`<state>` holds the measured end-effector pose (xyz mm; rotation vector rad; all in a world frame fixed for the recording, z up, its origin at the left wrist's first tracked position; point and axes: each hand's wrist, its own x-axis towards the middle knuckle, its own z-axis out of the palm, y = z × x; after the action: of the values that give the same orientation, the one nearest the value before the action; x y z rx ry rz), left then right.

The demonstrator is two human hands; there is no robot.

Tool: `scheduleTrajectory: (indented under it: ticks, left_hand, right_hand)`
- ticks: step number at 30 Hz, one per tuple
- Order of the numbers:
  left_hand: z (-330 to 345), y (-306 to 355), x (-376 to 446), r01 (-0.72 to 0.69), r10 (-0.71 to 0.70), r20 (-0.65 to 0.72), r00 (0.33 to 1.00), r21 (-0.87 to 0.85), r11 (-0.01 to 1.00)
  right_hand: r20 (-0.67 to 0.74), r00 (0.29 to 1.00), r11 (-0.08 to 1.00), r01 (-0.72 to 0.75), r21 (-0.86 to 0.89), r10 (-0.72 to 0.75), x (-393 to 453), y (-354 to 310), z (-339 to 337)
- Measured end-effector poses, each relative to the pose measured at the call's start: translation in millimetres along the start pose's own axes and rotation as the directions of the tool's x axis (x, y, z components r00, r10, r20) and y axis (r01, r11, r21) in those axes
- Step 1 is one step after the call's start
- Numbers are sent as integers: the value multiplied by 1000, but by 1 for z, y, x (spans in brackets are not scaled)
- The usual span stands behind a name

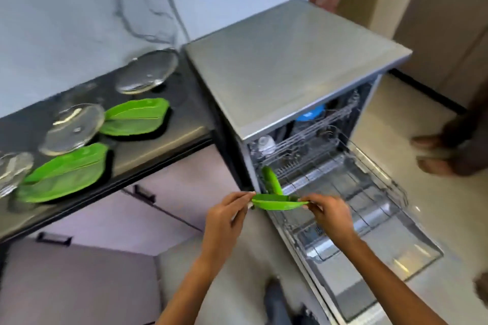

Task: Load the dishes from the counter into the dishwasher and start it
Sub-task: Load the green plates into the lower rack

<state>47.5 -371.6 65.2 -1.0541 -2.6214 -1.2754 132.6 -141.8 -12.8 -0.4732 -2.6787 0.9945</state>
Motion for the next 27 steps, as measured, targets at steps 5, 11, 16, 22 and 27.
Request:
scheduleTrajectory:
  ticks: [5, 11, 16, 22, 27]
  left_hand:
    - [130, -89, 24, -81, 19, 311, 950, 186, 979]
    - [263, -221, 8, -352, -78, 739, 670, 408, 842]
    - [323, -274, 7, -509, -184, 829, 529, 483, 713]
    - [354, -314, 7, -584, -167, 914, 370, 369, 723]
    - [360, -315, 8, -595, -169, 945, 280, 309, 742]
  right_hand:
    - [-59, 957, 943, -290, -163, 284, -1, 109, 46]
    - [-15, 884, 864, -459, -204, 467, 36, 202, 122]
    - [180, 851, 860, -446, -249, 494, 85, 248, 184]
    - [309, 843, 882, -342, -324, 440, 142, 262, 233]
    - [355, 836, 902, -340, -266, 420, 176, 263, 259]
